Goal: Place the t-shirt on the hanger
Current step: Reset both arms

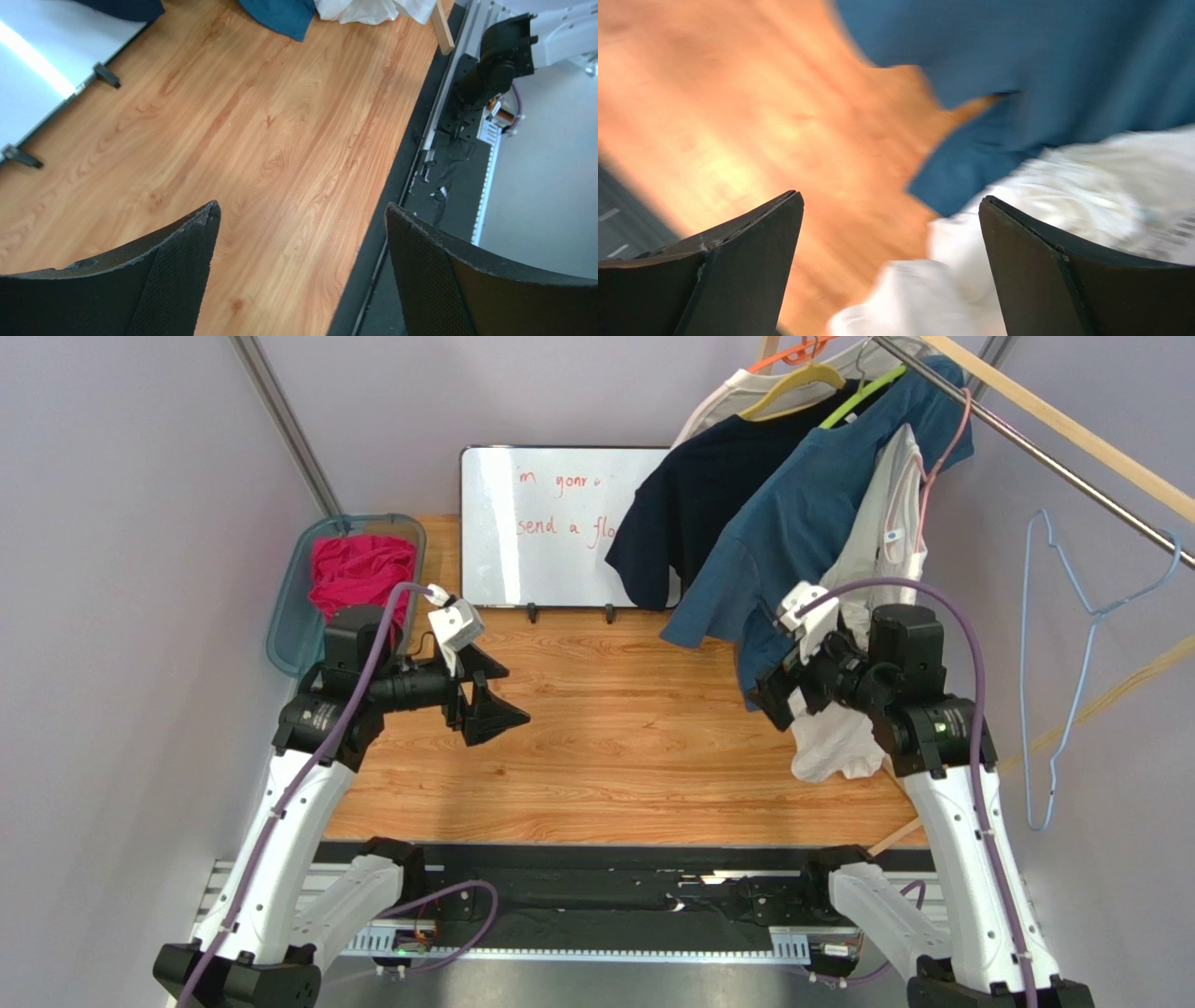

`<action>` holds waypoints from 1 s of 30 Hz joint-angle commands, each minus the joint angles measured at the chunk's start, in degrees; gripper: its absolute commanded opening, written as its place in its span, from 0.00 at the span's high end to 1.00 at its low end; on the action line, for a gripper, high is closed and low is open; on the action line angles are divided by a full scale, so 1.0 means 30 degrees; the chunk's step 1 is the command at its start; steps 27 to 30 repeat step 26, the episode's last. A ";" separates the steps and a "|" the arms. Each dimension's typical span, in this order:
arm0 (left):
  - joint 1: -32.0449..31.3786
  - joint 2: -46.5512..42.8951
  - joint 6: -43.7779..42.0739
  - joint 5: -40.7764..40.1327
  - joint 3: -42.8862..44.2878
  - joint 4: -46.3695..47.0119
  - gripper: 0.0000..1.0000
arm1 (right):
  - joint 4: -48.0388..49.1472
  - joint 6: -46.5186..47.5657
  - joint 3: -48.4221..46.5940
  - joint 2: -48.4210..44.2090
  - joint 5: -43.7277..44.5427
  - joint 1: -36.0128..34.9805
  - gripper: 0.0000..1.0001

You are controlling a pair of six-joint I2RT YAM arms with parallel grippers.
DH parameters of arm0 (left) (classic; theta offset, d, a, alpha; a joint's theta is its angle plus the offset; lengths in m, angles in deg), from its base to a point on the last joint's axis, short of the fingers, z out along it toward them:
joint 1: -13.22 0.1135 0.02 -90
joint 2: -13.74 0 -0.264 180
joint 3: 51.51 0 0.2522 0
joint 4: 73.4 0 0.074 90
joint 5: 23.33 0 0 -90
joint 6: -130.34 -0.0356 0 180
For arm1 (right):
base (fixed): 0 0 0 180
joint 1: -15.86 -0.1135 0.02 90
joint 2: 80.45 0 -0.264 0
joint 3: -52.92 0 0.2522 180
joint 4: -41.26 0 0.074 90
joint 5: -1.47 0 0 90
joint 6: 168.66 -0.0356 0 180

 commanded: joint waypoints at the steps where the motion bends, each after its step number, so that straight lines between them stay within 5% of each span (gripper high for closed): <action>1: 0.0800 0.0527 0.3338 0.0082 0.0003 0.0202 0.08 | -0.4816 0.0329 -0.0725 -0.0681 -0.5353 -0.0923 0.00; 3: 0.1616 0.0939 0.3958 0.0111 0.0062 0.0054 0.01 | -0.4935 0.0297 -0.0434 -0.1236 -0.5531 -0.0808 0.00; 9: 0.5514 0.1555 0.5747 0.0146 0.0967 -0.1138 0.01 | -0.6337 0.0765 -0.0108 -0.1562 -0.2984 -0.1100 0.00; 16: 0.6309 0.1415 0.4576 -0.5333 0.2846 -0.3813 0.01 | -0.8480 0.0416 -0.2891 -0.1999 -0.2720 -0.1452 0.00; 30: 0.6309 -0.0581 0.3931 -0.7301 0.4249 -0.5072 0.01 | -0.6758 -0.2512 -0.5031 -0.2875 -0.0470 -0.1453 0.00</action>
